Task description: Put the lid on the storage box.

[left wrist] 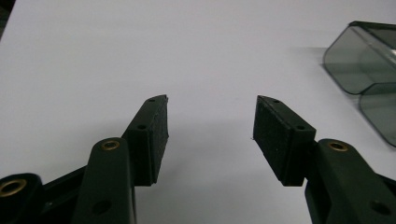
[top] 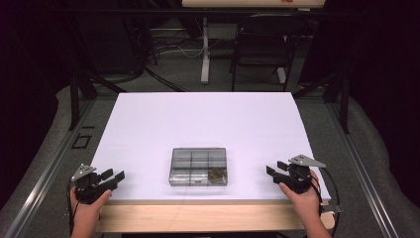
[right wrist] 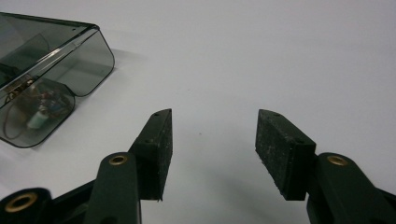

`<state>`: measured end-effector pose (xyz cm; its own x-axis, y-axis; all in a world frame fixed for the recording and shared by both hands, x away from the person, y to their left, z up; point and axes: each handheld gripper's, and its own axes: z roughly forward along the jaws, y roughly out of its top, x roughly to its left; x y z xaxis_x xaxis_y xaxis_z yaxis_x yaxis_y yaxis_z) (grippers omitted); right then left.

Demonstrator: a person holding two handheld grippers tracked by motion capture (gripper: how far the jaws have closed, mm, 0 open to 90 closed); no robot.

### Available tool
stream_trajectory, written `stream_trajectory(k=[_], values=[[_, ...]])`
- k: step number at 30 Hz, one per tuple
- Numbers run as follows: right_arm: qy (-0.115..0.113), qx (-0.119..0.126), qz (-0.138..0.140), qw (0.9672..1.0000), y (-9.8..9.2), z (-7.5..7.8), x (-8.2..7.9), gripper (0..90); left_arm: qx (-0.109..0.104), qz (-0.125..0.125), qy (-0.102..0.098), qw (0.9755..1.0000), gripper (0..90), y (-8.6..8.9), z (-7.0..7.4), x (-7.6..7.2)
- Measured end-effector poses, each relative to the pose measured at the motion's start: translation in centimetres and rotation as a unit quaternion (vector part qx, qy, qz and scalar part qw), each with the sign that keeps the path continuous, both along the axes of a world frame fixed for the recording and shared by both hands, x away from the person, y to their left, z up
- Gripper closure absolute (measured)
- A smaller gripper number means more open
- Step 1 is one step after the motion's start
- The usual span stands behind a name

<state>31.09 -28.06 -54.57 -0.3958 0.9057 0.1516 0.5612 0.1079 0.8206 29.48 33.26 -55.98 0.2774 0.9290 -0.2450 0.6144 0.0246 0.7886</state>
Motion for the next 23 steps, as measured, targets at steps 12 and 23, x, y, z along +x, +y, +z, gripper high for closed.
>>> stream_trajectory(k=[12,23], values=[[0.006,0.0,-0.025,0.9997,-0.4,-0.7,0.1,44.9,0.019,0.022,0.016,0.9994,43.7,0.7,-0.7,0.1],[-0.003,0.012,-0.058,0.9982,-1.3,-0.9,0.3,39.8,0.027,0.034,0.015,0.9989,41.0,1.4,-0.8,0.3]])
